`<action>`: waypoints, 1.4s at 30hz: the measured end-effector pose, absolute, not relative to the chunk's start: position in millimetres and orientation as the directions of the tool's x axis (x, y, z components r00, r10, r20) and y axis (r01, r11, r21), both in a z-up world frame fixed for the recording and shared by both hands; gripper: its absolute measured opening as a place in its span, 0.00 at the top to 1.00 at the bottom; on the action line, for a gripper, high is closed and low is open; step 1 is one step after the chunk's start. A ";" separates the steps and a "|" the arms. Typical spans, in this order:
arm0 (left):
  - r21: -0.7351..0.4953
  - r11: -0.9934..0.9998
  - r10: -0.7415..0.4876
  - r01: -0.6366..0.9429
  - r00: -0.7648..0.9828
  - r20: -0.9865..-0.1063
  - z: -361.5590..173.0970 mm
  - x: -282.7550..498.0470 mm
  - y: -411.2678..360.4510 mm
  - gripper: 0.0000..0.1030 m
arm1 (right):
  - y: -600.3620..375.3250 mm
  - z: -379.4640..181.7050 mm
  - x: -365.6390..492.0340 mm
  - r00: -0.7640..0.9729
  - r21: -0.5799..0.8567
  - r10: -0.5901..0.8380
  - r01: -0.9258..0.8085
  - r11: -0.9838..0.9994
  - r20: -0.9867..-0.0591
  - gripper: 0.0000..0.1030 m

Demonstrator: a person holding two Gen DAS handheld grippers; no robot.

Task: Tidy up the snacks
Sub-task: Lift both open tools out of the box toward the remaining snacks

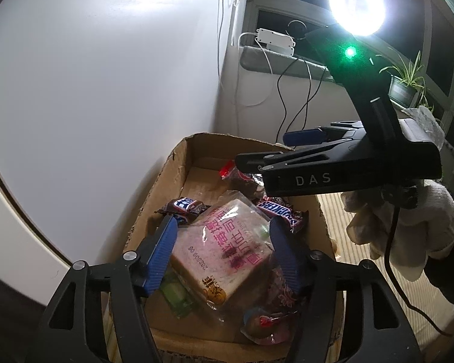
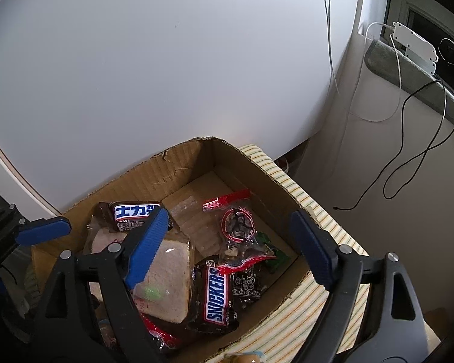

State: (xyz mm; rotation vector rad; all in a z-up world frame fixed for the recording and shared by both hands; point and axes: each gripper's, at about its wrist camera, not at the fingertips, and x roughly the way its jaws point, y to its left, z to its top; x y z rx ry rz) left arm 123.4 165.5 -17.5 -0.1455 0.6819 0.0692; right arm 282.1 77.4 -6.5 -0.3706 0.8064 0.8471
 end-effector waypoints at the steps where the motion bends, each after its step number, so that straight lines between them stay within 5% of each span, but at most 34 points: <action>1: -0.111 0.988 0.017 -0.112 0.774 -0.633 -17.3 122.7 165.5 0.38 | 76.9 -6.0 281.2 0.398 0.014 0.518 -0.782 0.623 -0.757 0.16; 42: -0.098 0.995 -0.037 -0.026 0.806 -0.591 1.8 84.5 90.3 0.38 | -86.3 37.3 227.3 0.504 0.021 0.519 -0.703 0.711 -0.690 0.16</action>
